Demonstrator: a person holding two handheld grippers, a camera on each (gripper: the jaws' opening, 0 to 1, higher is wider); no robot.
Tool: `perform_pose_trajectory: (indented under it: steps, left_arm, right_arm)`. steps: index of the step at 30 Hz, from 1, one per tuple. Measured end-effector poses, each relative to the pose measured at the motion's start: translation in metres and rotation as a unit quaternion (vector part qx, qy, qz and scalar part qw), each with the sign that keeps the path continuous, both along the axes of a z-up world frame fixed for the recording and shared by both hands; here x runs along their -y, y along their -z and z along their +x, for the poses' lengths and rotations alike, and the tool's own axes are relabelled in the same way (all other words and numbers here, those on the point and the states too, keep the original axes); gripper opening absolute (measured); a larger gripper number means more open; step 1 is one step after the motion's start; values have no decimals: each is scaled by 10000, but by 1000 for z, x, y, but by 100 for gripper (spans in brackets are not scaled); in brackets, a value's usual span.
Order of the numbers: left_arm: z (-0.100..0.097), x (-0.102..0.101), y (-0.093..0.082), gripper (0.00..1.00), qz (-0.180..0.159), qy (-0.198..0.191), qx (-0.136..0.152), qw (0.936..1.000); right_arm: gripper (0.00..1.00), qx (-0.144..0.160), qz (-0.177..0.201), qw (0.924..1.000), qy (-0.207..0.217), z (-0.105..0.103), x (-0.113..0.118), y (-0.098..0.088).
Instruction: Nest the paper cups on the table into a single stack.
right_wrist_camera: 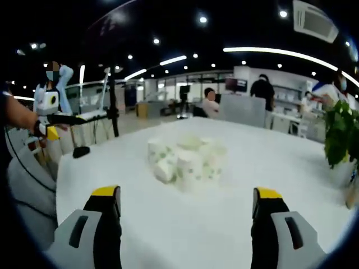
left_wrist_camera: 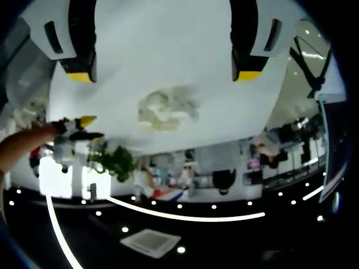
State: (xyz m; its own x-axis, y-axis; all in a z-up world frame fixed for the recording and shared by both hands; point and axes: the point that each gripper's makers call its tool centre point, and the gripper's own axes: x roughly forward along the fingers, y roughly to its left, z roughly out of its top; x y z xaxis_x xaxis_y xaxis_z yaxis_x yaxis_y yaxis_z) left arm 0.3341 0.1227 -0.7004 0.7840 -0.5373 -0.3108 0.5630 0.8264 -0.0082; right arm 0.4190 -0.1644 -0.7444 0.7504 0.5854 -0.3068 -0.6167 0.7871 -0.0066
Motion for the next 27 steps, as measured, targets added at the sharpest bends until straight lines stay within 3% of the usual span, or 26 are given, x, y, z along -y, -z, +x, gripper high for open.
perform_pose_trajectory:
  steps: [27]
  left_arm:
    - [-5,-4,11,100,4,40,-160,9999]
  right_arm:
    - [83,-96,208,9997,100,68,-40,17]
